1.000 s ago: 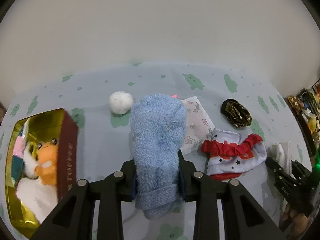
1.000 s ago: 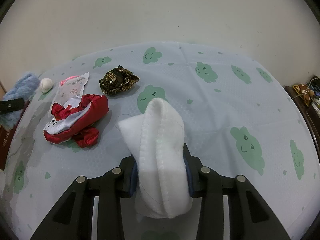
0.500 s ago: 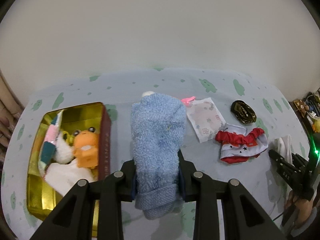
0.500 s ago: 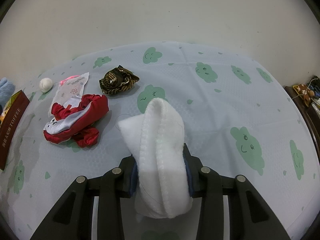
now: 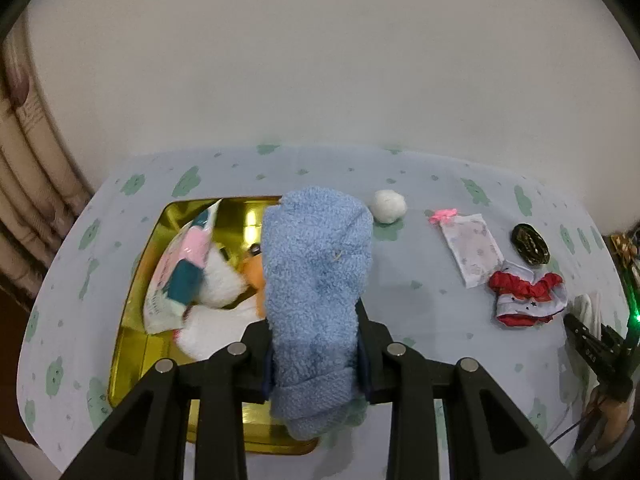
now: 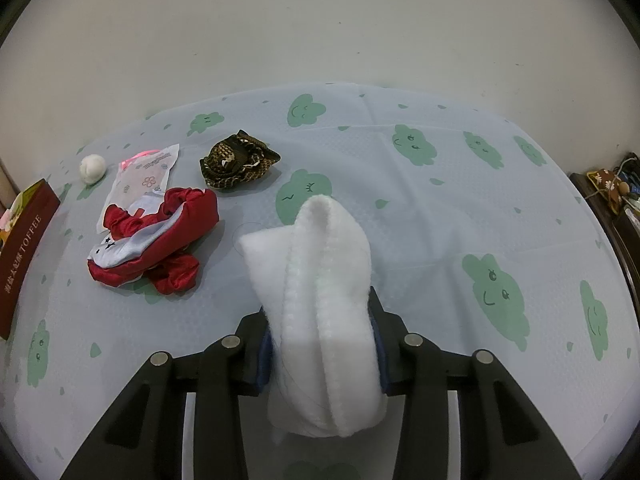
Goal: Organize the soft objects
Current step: 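Carry the blue towel with the left gripper over the tin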
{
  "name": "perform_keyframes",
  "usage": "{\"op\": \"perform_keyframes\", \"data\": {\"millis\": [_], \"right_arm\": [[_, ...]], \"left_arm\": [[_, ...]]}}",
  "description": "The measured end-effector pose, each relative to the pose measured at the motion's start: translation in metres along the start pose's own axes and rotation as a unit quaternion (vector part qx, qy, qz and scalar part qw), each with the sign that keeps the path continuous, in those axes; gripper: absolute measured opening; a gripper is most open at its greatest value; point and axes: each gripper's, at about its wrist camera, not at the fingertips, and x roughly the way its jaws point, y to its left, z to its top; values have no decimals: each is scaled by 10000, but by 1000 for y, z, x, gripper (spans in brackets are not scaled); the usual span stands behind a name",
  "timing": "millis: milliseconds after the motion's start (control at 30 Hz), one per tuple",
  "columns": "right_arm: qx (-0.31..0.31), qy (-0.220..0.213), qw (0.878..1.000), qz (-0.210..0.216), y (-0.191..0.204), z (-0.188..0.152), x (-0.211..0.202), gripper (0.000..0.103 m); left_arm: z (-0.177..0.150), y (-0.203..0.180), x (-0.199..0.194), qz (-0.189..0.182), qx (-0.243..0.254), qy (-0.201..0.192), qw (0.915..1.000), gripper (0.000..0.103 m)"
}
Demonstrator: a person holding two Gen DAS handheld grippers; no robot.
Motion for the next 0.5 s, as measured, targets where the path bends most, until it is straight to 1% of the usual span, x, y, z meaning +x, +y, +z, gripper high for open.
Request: {"op": "perform_keyframes", "data": {"millis": [267, 500], "right_arm": [[2, 1, 10000, 2, 0, 0, 0, 39], [0, 3, 10000, 1, 0, 0, 0, 39]], "left_arm": [[-6, 35, -5, 305, -248, -4, 9992, 31], [-12, 58, -6, 422, -462, 32, 9980, 31]]}}
